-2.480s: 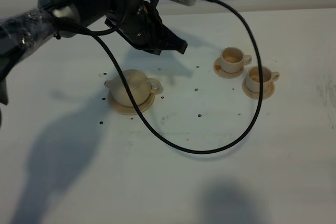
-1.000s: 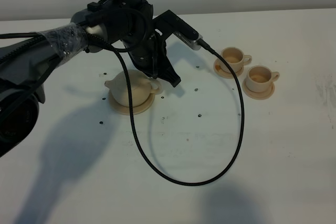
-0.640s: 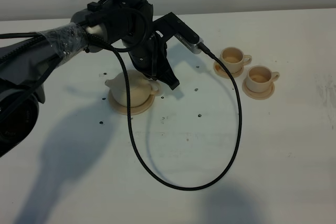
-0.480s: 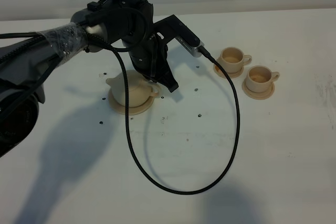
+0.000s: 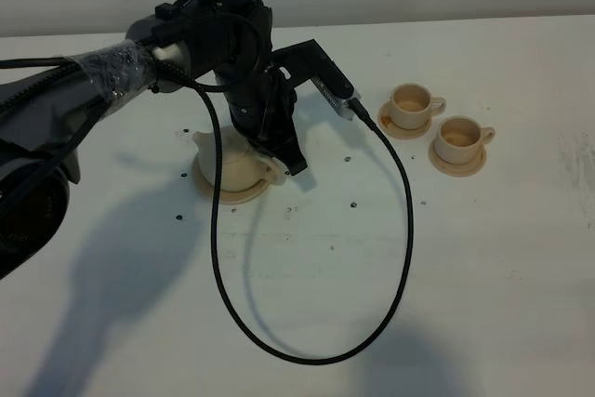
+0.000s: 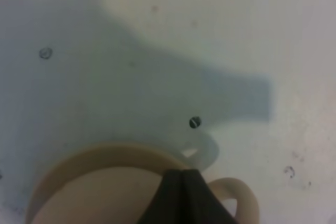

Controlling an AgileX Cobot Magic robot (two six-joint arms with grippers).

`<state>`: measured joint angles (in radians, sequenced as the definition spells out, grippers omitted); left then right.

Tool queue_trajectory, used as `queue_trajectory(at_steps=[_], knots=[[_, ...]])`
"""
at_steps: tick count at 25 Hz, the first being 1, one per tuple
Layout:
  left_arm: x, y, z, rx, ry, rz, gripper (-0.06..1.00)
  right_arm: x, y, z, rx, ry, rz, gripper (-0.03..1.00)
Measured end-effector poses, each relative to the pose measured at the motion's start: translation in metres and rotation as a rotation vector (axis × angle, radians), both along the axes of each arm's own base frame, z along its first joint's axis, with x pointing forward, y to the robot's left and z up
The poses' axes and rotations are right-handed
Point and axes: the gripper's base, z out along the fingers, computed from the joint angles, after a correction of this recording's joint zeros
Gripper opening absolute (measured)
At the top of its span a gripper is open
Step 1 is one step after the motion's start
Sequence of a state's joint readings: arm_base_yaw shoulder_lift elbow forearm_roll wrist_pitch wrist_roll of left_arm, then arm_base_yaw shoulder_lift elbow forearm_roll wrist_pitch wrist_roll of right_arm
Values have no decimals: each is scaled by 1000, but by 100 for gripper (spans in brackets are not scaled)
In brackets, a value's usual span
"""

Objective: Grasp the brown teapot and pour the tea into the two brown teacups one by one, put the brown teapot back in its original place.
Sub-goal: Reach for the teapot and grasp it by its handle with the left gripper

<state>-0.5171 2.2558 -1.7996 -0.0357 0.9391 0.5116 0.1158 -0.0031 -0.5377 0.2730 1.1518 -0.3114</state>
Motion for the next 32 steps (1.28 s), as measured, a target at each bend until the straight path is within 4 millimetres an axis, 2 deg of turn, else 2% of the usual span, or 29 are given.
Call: queue_trajectory(at_steps=[10, 18, 32], knots=[[2, -3, 1, -28, -26, -10, -5, 0, 0, 0, 0, 0, 0, 22], [-7, -22, 1, -65, -32, -78, -5, 0, 0, 0, 0, 0, 0, 22], [-16, -20, 0, -24, 49, -89, -5, 0, 0, 0, 0, 0, 0, 22]])
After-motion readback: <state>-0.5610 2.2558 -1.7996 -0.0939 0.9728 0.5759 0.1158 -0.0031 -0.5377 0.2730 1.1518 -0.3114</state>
